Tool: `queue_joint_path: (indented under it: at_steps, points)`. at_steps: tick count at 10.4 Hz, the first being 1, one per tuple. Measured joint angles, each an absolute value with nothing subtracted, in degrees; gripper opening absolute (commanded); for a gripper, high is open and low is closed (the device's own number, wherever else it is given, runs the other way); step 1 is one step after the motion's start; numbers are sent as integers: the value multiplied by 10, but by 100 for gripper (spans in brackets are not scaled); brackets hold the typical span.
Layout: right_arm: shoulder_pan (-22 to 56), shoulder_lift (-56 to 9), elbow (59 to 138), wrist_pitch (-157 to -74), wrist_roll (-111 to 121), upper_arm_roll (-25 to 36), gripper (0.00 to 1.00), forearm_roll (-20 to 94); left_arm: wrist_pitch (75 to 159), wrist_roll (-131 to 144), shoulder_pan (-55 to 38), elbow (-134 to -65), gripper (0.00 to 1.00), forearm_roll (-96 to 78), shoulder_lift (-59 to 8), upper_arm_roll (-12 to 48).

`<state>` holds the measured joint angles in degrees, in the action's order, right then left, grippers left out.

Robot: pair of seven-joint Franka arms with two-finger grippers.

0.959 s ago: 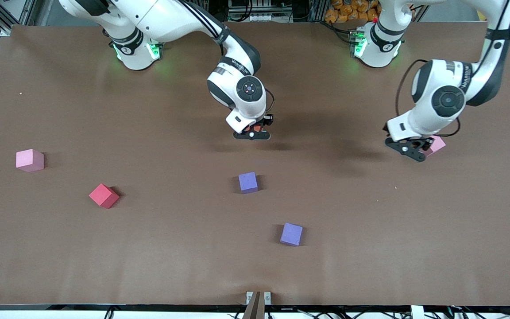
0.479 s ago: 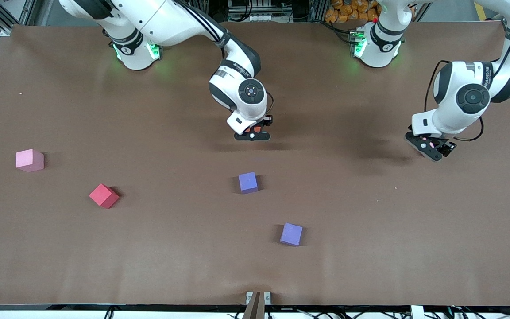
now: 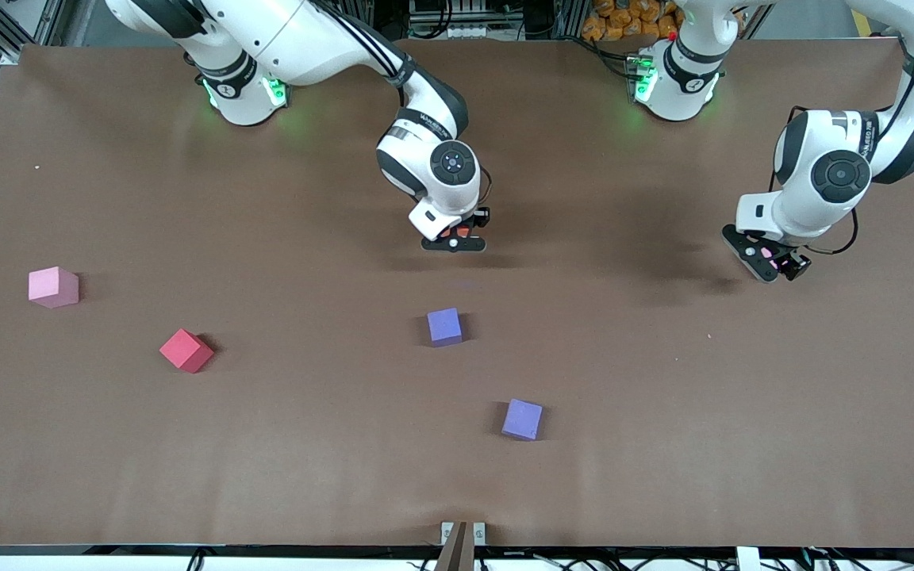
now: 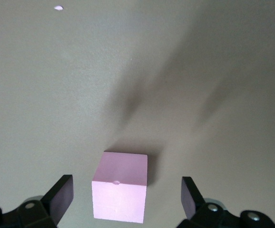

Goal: Arrange blocks into number 1
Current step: 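Grasp the pale pink cube with the left gripper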

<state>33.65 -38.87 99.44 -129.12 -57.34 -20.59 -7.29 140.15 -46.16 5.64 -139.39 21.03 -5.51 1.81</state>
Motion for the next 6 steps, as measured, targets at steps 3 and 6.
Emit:
queue_joint_path:
  at_steps: [3, 6]
  points:
    - [337, -389, 994, -1290, -573, -206, 5, -76, 1444, -485, 93, -1394, 100, 228, -81, 17]
    - [338, -389, 993, -1282, -573, -207, 5, -80, 1454, -493, 115, -1393, 100, 233, -91, 17]
